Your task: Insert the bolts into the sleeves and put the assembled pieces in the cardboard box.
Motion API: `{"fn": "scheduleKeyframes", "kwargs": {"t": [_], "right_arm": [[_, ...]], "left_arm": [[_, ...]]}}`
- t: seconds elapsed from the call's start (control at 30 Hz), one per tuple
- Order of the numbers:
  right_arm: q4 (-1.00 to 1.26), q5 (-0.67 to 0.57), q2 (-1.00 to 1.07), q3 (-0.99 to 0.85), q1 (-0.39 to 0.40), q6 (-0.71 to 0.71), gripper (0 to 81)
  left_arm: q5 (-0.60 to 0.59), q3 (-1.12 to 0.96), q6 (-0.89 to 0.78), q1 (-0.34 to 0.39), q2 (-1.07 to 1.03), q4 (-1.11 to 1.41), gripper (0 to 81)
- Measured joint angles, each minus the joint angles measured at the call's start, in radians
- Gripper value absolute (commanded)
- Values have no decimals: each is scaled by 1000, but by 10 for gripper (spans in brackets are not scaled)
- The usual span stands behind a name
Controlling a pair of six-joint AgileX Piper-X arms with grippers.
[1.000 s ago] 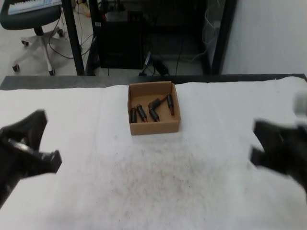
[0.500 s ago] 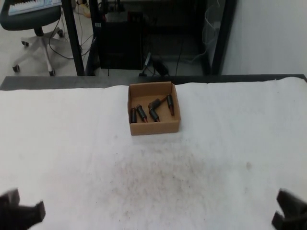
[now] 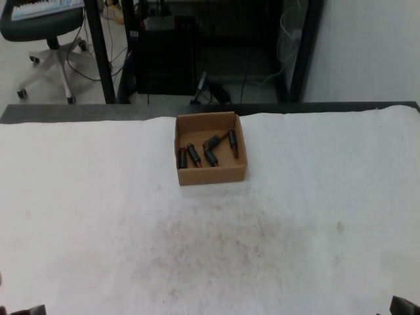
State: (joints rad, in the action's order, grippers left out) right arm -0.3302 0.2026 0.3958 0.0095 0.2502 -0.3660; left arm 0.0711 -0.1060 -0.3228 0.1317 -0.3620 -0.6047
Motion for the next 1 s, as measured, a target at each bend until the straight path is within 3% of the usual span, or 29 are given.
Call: {"fn": "scheduleKeyframes", "kwargs": {"t": [0.17, 1.0], "right_arm": [[-2, 4, 0, 0, 0, 0, 8], [-2, 7, 0, 0, 0, 0, 8]], "left_arm": [[-1, 0, -66, 0, 0, -32, 3], [-6, 44, -74, 0, 0, 66, 3]]}}
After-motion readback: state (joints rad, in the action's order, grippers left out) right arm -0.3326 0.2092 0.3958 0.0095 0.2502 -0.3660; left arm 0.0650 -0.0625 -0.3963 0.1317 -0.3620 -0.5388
